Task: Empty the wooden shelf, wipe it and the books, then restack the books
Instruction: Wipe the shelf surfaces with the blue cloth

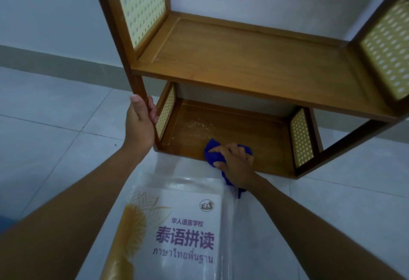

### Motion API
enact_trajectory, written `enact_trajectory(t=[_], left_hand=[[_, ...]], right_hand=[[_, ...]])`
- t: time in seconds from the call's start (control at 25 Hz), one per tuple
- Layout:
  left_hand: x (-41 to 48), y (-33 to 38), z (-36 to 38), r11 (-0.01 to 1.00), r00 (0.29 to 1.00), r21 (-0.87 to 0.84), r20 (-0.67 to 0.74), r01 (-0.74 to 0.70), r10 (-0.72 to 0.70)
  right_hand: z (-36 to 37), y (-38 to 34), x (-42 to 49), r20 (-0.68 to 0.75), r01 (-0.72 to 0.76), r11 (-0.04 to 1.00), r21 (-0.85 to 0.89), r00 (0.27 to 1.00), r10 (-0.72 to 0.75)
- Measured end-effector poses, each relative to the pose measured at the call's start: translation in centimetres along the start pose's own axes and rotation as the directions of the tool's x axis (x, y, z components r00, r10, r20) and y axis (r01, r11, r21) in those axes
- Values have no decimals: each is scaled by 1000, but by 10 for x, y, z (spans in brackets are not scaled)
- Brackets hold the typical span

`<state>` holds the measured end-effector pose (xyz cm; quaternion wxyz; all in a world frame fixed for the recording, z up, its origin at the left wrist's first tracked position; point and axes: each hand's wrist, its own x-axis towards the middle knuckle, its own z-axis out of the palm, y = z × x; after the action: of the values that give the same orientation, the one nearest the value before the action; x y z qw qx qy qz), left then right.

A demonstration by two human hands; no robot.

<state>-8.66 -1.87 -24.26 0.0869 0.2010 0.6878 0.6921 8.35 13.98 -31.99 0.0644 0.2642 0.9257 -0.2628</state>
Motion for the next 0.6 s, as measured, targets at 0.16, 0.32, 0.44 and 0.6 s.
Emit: enact_trajectory(t=[0.16,0.32,0.44,0.6], left_hand=[[2,0,-1,1000,999,-7,39,-7,7],[3,-2,-2,1000,999,-22,34,1,-1],[2,-2,0,1000,1000,-26,7,5,-5],[0,0,3,1000,1000,-7,-14,-11,11]], right_hand=[[-16,41,-23,-70,-82,991,-105,995,75],[-25,82,-41,-156,-206,964,-167,971,180],[-26,77,-40,-83,-252,954,-160,967,241],[-17,48,-27,-38,-235,961,-145,972,232]])
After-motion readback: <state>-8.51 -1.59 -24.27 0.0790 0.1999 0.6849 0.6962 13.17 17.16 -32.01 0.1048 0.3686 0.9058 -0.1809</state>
